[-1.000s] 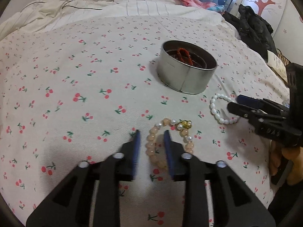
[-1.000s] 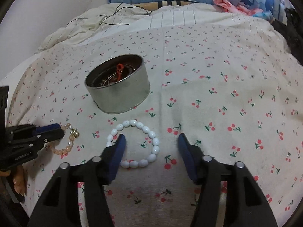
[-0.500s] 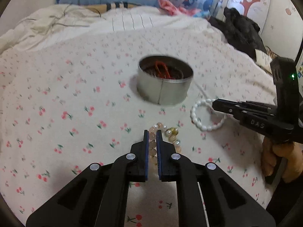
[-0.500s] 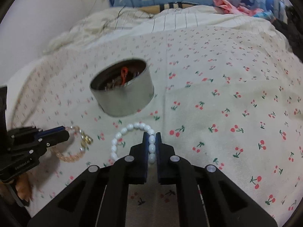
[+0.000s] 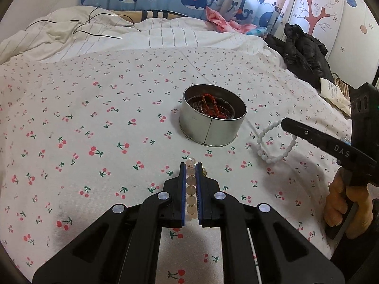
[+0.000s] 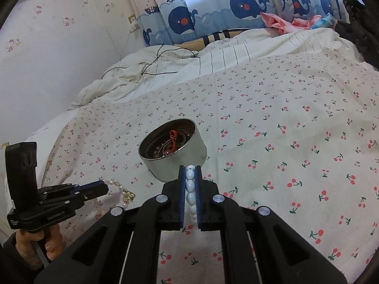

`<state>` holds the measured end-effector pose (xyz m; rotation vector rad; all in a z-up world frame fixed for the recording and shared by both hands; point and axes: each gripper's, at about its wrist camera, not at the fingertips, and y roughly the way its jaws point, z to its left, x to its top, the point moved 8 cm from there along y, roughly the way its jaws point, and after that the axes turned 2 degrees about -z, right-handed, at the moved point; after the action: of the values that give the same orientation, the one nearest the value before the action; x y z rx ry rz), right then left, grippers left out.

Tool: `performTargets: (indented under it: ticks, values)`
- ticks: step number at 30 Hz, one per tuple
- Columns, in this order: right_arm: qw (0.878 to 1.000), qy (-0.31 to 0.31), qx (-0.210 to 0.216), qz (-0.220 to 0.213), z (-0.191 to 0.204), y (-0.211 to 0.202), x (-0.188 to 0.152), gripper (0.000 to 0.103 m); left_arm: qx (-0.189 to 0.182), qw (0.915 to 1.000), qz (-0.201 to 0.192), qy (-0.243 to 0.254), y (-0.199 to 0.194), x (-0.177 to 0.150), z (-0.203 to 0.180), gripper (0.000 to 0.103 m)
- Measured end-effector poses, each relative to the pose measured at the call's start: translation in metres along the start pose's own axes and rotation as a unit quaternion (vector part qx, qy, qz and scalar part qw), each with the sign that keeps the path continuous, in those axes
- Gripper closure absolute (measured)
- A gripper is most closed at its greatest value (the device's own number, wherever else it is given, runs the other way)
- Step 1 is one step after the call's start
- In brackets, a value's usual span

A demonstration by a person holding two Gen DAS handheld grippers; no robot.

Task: Organize jewelry
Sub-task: 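Lower the peach beads into the tin with the left tool and release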

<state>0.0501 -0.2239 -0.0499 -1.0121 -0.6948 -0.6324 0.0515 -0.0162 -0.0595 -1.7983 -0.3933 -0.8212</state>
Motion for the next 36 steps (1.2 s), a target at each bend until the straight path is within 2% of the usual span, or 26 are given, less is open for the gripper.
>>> performTargets:
  ticks: [3,7,14,20,24,26,29,33,34,35,36]
  values:
    - [1.0,-0.002,0.015,-0.021,0.006,-0.009,0.006,0.095,0.002,1.0,-0.001,0.002,0.0,0.0,0.0,0.096]
    - [0.999,-0.005,0.03,-0.039,0.013,-0.018,0.011,0.095,0.025,0.9996,-0.001,0.014,0.001,0.0,0.003,0.096]
    - [0.998,0.012,0.054,-0.044,0.013,-0.021,0.013,0.095,0.037,0.9993,-0.002,0.01,-0.002,0.002,0.009,0.096]
    - [0.996,0.027,0.067,-0.043,0.011,-0.022,0.013,0.095,0.03,0.9995,-0.006,0.0,-0.004,0.003,0.011,0.096]
    - [0.996,0.024,0.073,-0.036,0.014,-0.02,0.012,0.095,0.037,0.9993,0.009,-0.003,0.001,-0.001,0.014,0.096]
    - [0.997,0.022,0.064,-0.023,0.012,-0.014,0.008,0.095,0.05,0.9983,0.027,-0.01,0.008,-0.007,0.021,0.096]
    - [1.0,0.018,0.023,0.01,0.002,-0.001,-0.001,0.095,0.062,0.9959,0.062,-0.022,0.019,-0.015,0.032,0.096]
    - [0.998,0.032,-0.024,0.048,-0.018,0.011,-0.012,0.095,0.066,0.9948,0.072,-0.027,0.023,-0.019,0.036,0.094]
    - [0.997,0.04,-0.03,0.065,-0.023,0.016,-0.017,0.095,0.066,0.9947,0.074,-0.027,0.024,-0.019,0.036,0.09]
    - [0.995,0.047,-0.034,0.076,-0.027,0.019,-0.02,0.092,0.062,0.9947,0.077,-0.027,0.025,-0.02,0.035,0.087]
    - [0.993,0.057,-0.041,0.092,-0.033,0.024,-0.025,0.085,0.059,0.9948,0.079,-0.025,0.026,-0.021,0.034,0.084]
